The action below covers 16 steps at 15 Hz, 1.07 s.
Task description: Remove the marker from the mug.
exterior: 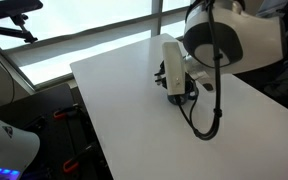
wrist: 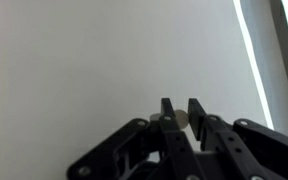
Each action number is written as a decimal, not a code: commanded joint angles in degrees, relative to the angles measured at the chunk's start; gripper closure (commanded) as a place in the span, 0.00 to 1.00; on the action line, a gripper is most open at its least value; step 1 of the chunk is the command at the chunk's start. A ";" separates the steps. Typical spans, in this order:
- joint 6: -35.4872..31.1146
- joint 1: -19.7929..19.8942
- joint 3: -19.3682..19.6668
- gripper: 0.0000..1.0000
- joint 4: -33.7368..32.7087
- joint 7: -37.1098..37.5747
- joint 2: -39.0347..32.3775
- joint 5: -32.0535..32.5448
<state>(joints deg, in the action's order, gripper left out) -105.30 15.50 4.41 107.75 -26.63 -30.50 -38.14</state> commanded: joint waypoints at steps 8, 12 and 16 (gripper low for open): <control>6.68 1.62 -0.85 0.95 -9.79 3.96 -8.09 2.04; 7.69 1.96 -1.14 0.95 -12.01 4.42 -10.19 2.64; 9.33 2.33 -1.32 0.95 -14.19 4.59 -11.99 2.89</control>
<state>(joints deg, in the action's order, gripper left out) -98.47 16.96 3.95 96.58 -24.30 -40.76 -36.44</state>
